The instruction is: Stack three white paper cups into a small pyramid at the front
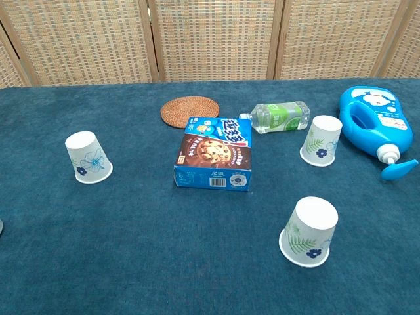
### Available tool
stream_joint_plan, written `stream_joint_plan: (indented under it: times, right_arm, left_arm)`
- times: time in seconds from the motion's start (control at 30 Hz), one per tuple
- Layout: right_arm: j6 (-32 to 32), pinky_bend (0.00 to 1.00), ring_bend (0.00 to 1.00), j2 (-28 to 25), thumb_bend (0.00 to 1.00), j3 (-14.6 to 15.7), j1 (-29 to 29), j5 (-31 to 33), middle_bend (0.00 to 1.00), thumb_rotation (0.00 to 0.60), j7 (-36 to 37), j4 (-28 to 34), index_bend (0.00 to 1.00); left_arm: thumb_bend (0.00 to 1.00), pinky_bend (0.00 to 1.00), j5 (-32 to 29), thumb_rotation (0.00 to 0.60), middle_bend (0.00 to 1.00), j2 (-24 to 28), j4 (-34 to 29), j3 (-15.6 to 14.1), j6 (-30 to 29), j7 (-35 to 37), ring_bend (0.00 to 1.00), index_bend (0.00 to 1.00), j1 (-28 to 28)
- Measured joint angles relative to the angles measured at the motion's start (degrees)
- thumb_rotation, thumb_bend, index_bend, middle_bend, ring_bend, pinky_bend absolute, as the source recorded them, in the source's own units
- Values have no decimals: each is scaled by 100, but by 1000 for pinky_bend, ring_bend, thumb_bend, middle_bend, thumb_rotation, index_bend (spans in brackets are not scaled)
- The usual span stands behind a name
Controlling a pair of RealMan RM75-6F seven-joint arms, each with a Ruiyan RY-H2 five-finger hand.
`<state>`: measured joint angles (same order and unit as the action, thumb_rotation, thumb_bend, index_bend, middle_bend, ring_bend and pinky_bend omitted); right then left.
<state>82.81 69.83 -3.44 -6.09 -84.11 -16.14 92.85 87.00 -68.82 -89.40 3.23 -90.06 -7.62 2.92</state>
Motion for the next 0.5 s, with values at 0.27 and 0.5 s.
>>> stream_joint_plan:
  times: [0.27,0.5]
  right_arm:
    - [-1,69,0,8,129,11,-2,-10,0,600,-9,-16,24]
    - [-1,68,0,8,129,22,12,10,0,600,-47,-11,24]
  left_arm:
    - [191,4,18,600,0,0,-3,-12,4,-38,0,0,5]
    - [193,4,11,600,0,18,-14,-8,54,4,0,0,34]
